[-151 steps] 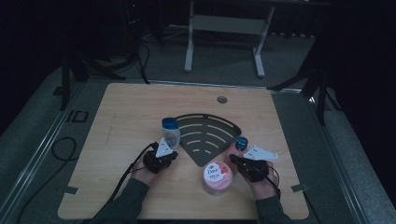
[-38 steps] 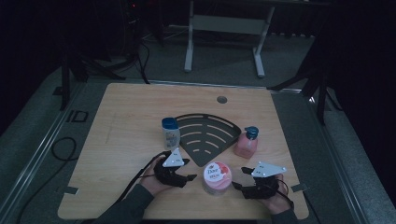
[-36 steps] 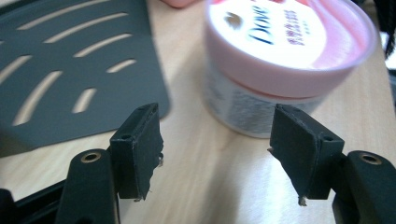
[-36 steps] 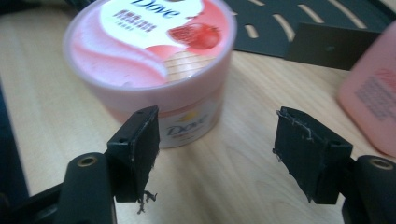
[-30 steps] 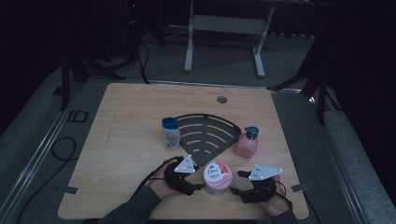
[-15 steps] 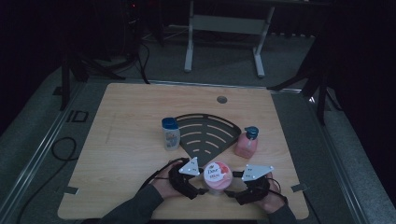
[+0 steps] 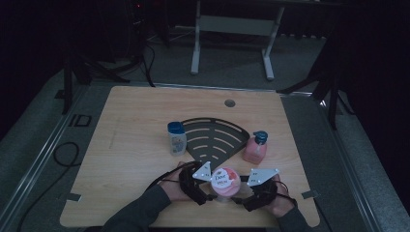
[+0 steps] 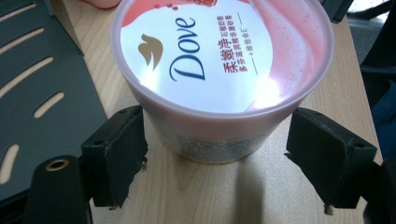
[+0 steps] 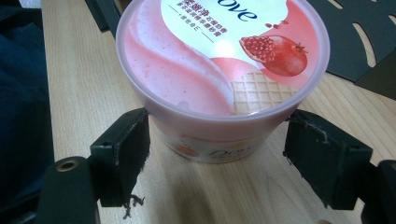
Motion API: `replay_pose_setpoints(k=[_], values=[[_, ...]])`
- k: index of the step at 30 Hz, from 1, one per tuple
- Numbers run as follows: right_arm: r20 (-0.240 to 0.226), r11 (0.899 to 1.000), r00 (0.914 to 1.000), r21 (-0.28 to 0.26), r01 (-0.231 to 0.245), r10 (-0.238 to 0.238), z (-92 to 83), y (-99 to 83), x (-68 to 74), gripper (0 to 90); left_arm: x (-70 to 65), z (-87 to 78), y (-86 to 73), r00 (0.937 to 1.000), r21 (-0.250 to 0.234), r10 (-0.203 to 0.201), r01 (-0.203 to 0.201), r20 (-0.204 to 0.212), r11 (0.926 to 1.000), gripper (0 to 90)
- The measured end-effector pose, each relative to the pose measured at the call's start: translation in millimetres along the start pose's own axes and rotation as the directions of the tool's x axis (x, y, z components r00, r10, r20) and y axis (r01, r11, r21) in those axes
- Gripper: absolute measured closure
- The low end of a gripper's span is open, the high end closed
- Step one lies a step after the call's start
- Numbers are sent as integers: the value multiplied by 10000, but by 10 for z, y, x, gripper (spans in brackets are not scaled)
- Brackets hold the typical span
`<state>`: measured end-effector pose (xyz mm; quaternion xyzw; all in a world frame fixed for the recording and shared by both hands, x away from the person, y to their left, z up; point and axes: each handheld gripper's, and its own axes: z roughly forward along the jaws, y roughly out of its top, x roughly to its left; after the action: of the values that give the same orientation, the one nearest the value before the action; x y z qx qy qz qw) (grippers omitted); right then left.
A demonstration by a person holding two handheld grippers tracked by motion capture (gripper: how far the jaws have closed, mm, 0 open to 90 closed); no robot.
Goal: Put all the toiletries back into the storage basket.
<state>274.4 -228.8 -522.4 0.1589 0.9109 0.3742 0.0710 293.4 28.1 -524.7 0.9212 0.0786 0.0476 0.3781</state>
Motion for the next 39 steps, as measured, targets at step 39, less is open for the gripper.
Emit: replay_pose_setpoints(k=[39], values=[[75,9987,9987,138,496,-497,15,230,-75,211,111,-161,39,9996,107,-127,130,-245,9999,197]])
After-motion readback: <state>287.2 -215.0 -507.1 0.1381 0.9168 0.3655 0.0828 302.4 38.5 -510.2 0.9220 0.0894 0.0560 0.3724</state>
